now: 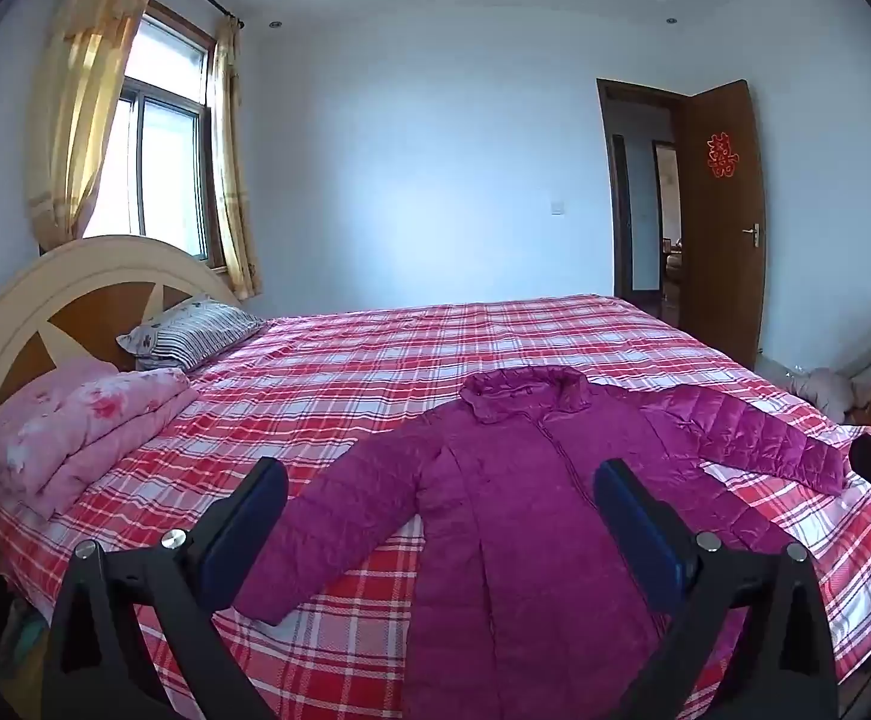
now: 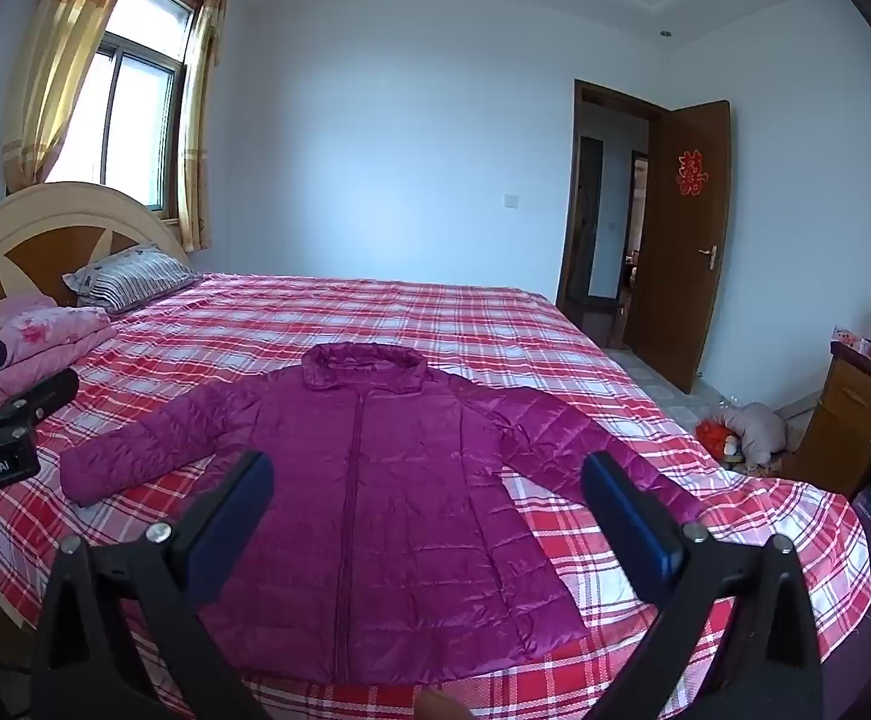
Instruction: Fold large clothes
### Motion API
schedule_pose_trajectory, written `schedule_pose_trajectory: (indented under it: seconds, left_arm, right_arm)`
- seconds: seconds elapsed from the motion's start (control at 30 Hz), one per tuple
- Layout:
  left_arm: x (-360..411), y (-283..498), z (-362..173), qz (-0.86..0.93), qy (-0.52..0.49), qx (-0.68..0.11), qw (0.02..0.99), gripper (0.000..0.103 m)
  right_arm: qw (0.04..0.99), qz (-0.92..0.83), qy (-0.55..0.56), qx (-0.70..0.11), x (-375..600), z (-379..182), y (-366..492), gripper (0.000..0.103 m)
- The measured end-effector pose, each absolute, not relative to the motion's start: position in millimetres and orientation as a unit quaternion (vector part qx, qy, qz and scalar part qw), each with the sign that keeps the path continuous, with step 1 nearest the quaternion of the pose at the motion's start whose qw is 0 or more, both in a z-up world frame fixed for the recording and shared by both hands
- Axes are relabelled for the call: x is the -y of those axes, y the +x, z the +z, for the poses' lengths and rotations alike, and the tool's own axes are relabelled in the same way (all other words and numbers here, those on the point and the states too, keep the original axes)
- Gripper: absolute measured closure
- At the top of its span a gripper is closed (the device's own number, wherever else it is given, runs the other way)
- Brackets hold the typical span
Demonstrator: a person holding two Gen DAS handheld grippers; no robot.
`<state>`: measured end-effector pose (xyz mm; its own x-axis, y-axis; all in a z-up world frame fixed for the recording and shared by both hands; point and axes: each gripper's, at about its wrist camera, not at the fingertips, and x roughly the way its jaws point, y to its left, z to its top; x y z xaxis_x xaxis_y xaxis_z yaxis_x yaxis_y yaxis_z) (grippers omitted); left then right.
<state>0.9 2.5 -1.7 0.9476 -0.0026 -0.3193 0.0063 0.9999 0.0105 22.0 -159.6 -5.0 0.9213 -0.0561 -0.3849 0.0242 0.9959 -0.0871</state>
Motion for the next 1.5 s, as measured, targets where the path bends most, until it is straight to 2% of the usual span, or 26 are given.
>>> schedule_pose_trajectory:
  seconds: [0.13,0.23,1.5]
  left_arm:
    - [-20.2,13.3,-1.4,-0.005,-0.008,-0.191,0.982,0.001]
    - [-3.7,6.9,0.1,0.008,0.030,-0.175,0.984,0.001]
    - [-9.3,14.9,-12.8,0.024,0.030,-0.186,0.982,0.001]
  right_arm:
    - [0.982,-0.023,-0.021,-0.187,166.8,-5.8,15.1,0.000]
    - [0.978,-0.023,-0.015,-0.205,170.3,-6.2,21.0,0.000]
    - [0.973,-0.019,-0.017,-0.231,166.4,-21.5,30.3,0.000]
